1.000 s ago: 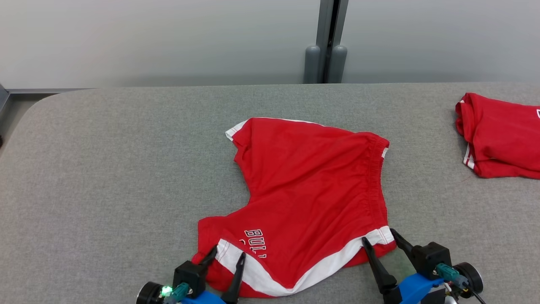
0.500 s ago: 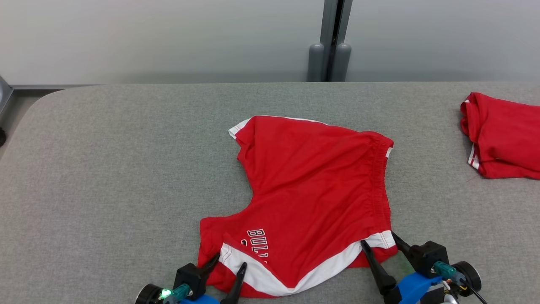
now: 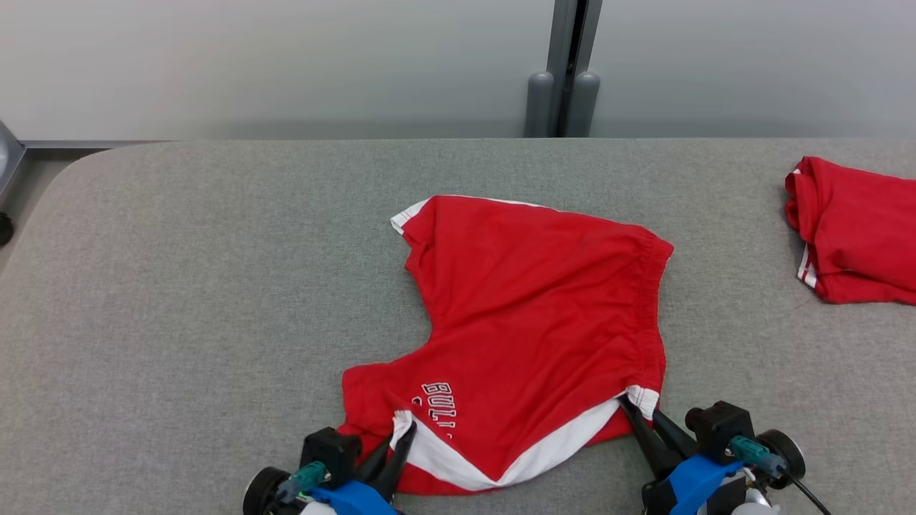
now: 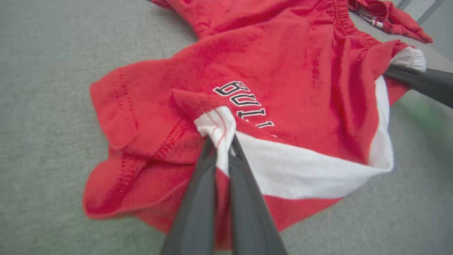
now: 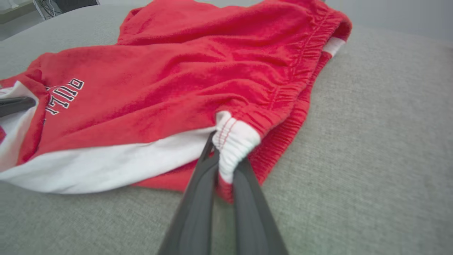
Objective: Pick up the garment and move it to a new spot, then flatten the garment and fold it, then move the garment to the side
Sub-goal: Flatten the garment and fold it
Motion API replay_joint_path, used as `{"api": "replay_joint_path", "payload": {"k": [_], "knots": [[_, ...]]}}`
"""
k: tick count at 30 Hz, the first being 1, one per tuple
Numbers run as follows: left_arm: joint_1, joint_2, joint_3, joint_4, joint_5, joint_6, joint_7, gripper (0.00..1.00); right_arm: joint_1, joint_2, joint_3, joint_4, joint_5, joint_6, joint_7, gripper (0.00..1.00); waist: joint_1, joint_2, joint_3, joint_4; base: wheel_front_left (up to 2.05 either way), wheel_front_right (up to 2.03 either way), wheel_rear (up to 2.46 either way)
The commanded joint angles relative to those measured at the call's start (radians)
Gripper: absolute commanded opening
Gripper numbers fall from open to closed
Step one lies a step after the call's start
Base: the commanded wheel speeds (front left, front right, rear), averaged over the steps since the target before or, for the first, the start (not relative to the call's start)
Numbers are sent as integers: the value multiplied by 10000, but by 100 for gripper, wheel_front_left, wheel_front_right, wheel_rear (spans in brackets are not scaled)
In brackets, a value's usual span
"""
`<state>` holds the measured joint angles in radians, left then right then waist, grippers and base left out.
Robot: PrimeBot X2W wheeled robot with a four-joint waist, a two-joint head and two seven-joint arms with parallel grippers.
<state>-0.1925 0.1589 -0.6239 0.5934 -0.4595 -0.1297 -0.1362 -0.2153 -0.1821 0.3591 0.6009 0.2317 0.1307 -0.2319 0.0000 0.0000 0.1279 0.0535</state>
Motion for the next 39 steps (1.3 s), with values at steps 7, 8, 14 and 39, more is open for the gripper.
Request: {"api": "replay_joint_path", "payload": {"k": [7, 8, 14, 39], "knots": [[-573, 382, 694, -1158, -906, -8, -749, 0, -590, -305, -159, -1193, 501, 1, -256, 0, 0, 0, 78, 52, 0, 0, 0], [-759, 417, 865, -1362, -994, -8, -803, 0, -773, -352, -208, -1392, 581, 1, -261, 0, 0, 0, 166, 45, 0, 0, 0], [-3466, 783, 1778, -2194, -1061, 136, -531, 0, -3465, -491, -410, -2163, 1000, 1, 84, 0, 0, 0, 1169, -64, 0, 0, 0], [-11446, 244, 1719, 1127, -2117, -10, -1030, 0, -11767, -522, 752, 1815, 2909, 1, -164, 0, 0, 0, 3752, -307, 0, 0, 0]]}}
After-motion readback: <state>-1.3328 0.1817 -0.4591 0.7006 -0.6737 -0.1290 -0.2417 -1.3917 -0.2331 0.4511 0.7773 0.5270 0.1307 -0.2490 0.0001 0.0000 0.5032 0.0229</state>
